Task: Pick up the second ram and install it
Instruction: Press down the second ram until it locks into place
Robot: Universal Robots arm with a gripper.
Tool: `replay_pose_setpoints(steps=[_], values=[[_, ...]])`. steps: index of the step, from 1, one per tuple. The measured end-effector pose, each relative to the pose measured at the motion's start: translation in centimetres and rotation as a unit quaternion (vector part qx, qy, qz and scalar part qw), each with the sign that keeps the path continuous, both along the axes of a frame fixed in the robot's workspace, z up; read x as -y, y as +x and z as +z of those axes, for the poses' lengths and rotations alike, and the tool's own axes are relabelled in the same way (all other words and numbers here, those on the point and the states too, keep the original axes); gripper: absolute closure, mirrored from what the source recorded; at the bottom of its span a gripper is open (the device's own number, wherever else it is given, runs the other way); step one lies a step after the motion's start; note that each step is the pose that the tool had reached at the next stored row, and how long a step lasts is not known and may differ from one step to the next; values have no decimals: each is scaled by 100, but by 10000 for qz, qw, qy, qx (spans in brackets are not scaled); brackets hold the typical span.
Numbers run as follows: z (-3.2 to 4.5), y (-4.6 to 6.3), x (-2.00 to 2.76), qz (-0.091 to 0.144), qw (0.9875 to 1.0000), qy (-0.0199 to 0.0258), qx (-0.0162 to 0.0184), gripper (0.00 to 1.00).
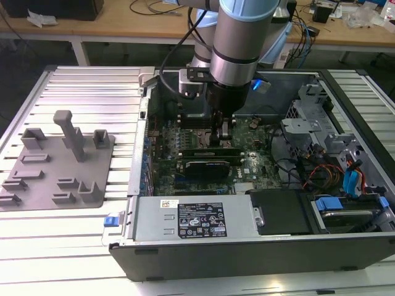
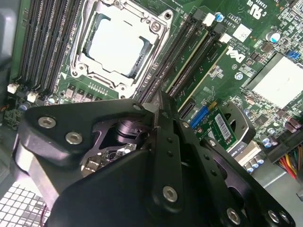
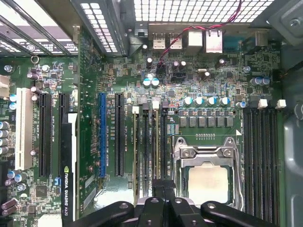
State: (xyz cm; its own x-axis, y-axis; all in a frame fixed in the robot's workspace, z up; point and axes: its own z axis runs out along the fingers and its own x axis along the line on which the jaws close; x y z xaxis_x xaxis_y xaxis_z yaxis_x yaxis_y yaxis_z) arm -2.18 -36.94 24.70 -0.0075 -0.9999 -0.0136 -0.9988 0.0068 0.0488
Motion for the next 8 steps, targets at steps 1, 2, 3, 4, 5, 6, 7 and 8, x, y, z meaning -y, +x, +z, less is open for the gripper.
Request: replay_pose_setpoints(steps=[1, 2, 3, 4, 5, 6, 7, 8], values=[[0, 0, 1, 0, 10000, 0, 0, 92], [0, 0, 2, 0, 10000, 0, 0, 92], [0, 0, 3, 0, 10000, 0, 0, 92], [0, 0, 4, 0, 10000, 0, 0, 92], [0, 0, 4, 0, 10000, 0, 0, 92], [0, 1, 5, 0, 10000, 0, 0, 92], [0, 6, 5, 2, 10000, 0, 0, 92], [0, 13, 5, 1, 10000, 0, 0, 92]])
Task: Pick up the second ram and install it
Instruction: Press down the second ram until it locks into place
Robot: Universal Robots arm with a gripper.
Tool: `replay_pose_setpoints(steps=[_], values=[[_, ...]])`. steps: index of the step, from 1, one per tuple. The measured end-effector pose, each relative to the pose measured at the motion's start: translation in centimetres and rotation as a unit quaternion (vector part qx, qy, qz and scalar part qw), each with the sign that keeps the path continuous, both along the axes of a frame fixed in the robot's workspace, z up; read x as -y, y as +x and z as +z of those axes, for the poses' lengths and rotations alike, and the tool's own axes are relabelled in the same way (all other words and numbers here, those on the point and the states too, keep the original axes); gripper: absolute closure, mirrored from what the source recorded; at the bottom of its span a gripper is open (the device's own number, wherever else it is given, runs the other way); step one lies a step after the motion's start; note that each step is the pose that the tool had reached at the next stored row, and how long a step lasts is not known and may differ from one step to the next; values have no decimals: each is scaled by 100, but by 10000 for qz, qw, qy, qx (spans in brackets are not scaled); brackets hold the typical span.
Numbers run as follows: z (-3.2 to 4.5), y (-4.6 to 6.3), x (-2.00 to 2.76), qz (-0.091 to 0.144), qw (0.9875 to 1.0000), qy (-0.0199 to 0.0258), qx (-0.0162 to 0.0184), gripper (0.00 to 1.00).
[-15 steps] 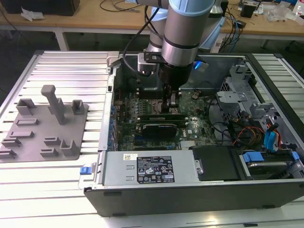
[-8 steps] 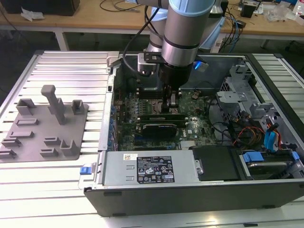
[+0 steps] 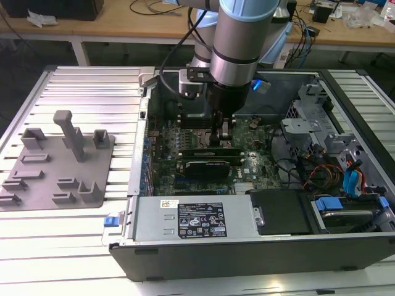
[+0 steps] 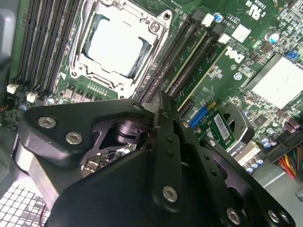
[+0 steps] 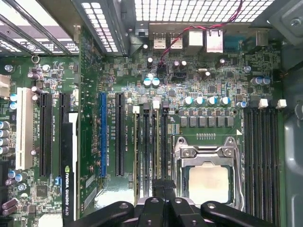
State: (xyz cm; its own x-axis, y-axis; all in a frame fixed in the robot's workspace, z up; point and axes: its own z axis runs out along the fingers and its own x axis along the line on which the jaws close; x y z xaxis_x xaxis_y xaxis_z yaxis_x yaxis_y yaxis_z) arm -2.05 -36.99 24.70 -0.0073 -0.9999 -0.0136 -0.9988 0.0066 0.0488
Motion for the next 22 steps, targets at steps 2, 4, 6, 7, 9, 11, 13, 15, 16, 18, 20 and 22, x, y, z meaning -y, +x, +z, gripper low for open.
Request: replay_pose_setpoints(steps=[2, 4, 6, 7, 9, 11, 13, 15, 16, 18, 20, 22], values=[[0, 105, 0, -1, 10000, 0, 0, 92], [-1, 229, -1, -1, 10000, 1, 0, 92], [0, 286, -1, 0, 10000, 0, 0, 92], [0, 322, -1, 0, 10000, 0, 0, 92], [0, 384, -1, -1, 10000, 0, 0, 92], [0, 451, 0, -1, 10000, 0, 0, 92], [0, 520, 0, 0, 10000, 0, 0, 92], [-1, 550, 0, -1, 10000, 0, 0, 92], [-30, 550, 0, -1, 10000, -8, 0, 92], [-79, 550, 0, 0, 10000, -7, 1, 92], [-115, 550, 0, -1, 10000, -8, 2, 92], [-141, 550, 0, -1, 10000, -7, 3, 92]])
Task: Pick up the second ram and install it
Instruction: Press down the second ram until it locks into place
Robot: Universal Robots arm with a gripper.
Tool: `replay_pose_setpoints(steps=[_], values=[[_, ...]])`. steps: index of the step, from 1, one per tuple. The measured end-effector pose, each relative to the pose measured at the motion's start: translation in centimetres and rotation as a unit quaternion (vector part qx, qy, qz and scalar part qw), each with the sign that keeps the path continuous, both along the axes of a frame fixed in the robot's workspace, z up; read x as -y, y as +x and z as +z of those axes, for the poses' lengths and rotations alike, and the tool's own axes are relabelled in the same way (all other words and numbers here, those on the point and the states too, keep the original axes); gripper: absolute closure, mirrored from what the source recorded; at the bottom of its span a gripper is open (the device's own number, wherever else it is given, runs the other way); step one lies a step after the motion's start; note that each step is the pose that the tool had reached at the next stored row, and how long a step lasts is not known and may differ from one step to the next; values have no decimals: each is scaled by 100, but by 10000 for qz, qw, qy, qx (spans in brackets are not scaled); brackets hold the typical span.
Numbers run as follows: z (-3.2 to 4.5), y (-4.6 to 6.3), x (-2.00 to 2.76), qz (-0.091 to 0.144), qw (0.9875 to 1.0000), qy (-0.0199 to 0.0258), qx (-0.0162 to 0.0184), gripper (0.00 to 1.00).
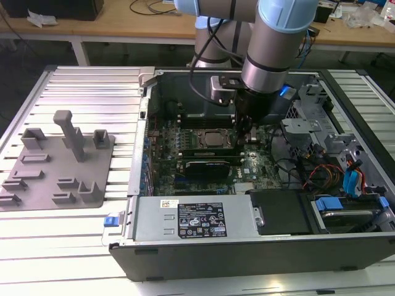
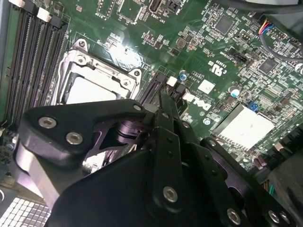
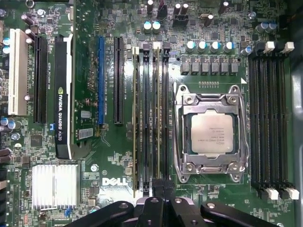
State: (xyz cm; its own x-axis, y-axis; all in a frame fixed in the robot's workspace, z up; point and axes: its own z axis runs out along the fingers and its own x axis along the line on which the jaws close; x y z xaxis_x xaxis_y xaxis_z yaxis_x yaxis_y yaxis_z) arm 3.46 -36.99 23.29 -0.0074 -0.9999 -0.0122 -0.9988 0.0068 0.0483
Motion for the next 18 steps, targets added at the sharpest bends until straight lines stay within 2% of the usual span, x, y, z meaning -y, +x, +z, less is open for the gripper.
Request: replay_pose_setpoints(steps=[10, 11, 13, 18], values=[[-39, 0, 0, 0, 10000, 0, 1, 92], [-22, 0, -3, -1, 10000, 11, 2, 92], [116, 0, 0, 0, 10000, -13, 1, 92], [138, -30, 0, 0, 10000, -13, 3, 92]])
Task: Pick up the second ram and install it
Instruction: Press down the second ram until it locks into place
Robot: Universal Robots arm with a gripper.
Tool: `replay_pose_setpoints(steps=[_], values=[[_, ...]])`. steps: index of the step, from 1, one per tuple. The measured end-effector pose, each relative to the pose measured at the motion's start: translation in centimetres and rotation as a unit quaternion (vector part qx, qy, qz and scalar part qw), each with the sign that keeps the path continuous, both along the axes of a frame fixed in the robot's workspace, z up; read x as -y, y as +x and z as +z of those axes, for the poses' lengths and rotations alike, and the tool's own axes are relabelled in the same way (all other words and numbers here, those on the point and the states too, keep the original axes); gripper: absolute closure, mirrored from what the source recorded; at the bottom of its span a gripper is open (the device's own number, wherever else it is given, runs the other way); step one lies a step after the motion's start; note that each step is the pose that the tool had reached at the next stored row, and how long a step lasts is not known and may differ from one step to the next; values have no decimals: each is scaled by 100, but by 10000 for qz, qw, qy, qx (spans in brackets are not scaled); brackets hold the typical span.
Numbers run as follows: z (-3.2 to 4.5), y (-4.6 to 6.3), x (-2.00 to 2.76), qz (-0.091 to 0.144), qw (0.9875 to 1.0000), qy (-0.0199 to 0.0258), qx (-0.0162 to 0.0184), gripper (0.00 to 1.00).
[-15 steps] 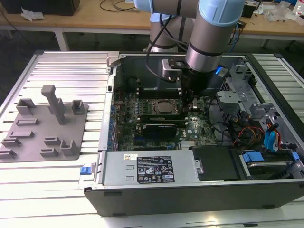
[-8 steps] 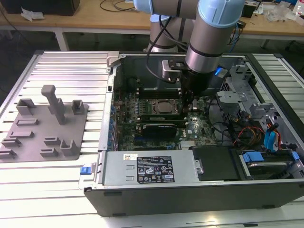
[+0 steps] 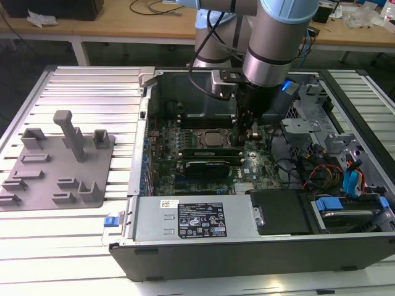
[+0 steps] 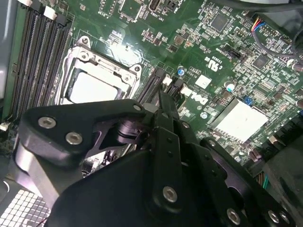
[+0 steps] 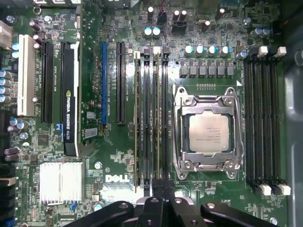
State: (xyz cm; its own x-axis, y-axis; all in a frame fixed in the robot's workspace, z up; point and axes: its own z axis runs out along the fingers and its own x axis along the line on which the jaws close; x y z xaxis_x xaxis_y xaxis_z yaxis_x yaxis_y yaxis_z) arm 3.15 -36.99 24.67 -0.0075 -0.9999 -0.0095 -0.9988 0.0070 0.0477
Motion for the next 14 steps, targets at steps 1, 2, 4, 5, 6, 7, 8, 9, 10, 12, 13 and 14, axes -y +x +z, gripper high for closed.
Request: replay_pose_setpoints(steps=[1, 2, 4, 5, 6, 7, 8, 9, 10, 12, 13, 14], values=[[0, -28, 0, 1, 10000, 1, 3, 92], [-1, -87, 0, 1, 10000, 1, 9, 92], [-1, -171, 0, 0, 10000, 1, 22, 92], [-2, -296, 0, 0, 10000, 1, 39, 92], [-3, -383, 0, 1, 10000, 1, 53, 92], [-4, -443, -1, 0, 10000, 0, 63, 92], [-5, -497, -2, 1, 10000, 1, 73, 92], [-6, -535, -2, 0, 10000, 2, 80, 92], [-6, -573, -3, 0, 10000, 1, 86, 92], [-10, -664, -4, 0, 10000, 1, 98, 92], [-13, -736, -5, 1, 9999, 1, 108, 92], [-18, -799, -7, -1, 9999, 1, 116, 92]])
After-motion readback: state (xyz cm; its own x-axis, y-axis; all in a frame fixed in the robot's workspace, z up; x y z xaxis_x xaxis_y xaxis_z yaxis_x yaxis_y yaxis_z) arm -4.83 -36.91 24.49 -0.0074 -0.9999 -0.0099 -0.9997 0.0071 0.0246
